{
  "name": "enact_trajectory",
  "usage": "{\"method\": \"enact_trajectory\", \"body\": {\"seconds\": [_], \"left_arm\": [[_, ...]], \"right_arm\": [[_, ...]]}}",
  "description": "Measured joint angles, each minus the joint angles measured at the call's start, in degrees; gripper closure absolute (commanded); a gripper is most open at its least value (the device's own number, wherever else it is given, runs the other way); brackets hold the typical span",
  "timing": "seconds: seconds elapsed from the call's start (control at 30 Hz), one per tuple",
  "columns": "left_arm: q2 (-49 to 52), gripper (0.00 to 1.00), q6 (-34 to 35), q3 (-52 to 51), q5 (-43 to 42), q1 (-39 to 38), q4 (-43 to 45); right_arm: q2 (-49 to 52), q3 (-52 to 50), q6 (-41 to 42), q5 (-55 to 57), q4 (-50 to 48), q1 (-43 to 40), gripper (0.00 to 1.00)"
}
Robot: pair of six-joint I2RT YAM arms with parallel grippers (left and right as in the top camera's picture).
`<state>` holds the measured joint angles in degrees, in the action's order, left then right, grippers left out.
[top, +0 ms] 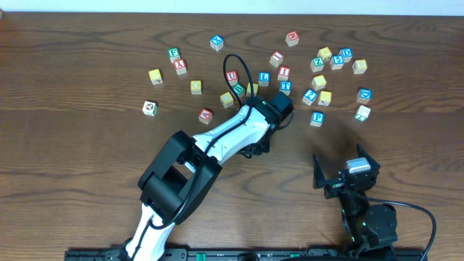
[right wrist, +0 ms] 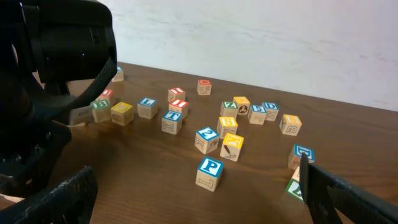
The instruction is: Spell out NEURIPS
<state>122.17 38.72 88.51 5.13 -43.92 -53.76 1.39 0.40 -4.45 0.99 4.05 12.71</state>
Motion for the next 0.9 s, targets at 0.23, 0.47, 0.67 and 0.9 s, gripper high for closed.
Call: {"method": "enact_trajectory", "body": {"seconds": [0.23,0.47,0.67,0.9], "left_arm": [[0.0,0.92,0.0,0.0,0.5,0.0,0.0],[0.0,0.92,-0.4,0.0,0.9,0.0,0.0],[0.0,0.92,-1.3,0.0,0.9,0.0,-0.2],[0.0,0.92,-1.7,0.0,1.0,0.0,-0.4]], "right_arm": [[0.0,0.0,0.0,0.0,0.0,0.0,0.01],[0.0,0.0,0.0,0.0,0.0,0.0,0.01],[0.0,0.0,0.0,0.0,0.0,0.0,0.01],[0.0,0.0,0.0,0.0,0.0,0.0,0.01]]}}
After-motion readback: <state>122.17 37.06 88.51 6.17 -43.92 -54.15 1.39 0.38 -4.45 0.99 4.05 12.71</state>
